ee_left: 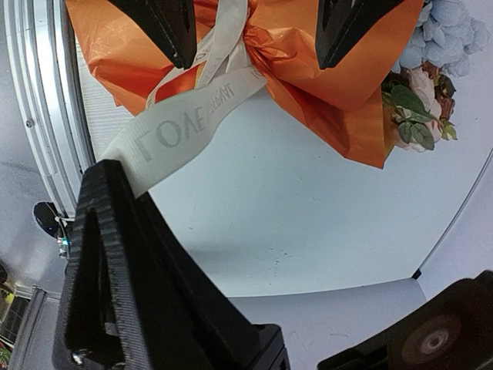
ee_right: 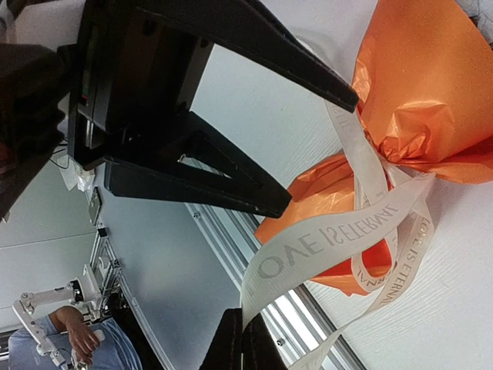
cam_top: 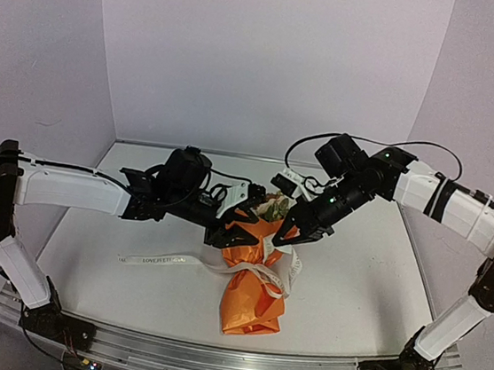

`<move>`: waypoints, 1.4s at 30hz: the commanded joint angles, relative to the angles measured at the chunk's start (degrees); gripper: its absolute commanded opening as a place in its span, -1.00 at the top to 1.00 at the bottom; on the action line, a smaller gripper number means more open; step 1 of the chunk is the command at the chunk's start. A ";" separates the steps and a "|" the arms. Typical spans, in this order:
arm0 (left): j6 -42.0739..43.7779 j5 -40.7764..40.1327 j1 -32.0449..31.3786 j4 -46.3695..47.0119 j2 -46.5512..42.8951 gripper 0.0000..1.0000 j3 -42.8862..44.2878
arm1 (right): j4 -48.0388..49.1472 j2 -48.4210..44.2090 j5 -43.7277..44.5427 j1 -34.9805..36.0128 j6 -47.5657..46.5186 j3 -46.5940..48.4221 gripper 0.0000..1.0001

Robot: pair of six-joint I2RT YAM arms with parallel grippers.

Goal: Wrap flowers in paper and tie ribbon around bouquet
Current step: Cross the half-tied ribbon over the folded bouquet.

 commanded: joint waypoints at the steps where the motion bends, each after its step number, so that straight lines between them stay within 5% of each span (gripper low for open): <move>1: 1.97 3.52 -0.97 1.81 0.19 -0.09 2.71 | -1.00 0.80 0.84 -0.33 -2.21 2.85 1.00; 13: -2.38 1.26 -2.24 5.33 5.08 0.13 5.41 | -1.17 2.15 2.44 -0.33 -2.30 3.57 1.00; 16: -4.06 0.24 -2.18 6.02 6.04 0.53 6.16 | -1.15 1.78 3.68 -0.33 -2.26 2.93 0.97; 20: -6.65 -3.06 -2.16 4.99 7.23 0.99 7.96 | -1.03 -0.47 9.22 -0.33 -1.84 0.76 0.53; 23: -9.69 -9.29 -2.16 4.27 7.69 1.00 9.20 | -0.67 -3.27 15.48 -0.33 -0.50 -2.28 0.07; 26: -12.03 -15.19 -1.91 4.34 7.65 1.00 9.83 | -0.26 -5.91 20.73 -0.30 1.73 -4.77 -0.15; 34: -16.00 -29.88 -1.66 -0.14 10.55 1.00 15.32 | 4.32 -10.60 25.60 1.61 15.12 -15.65 -0.16; 42: -17.31 -33.57 -1.02 -1.82 12.20 1.00 18.28 | 12.66 -10.93 32.95 7.13 19.16 -24.49 -0.10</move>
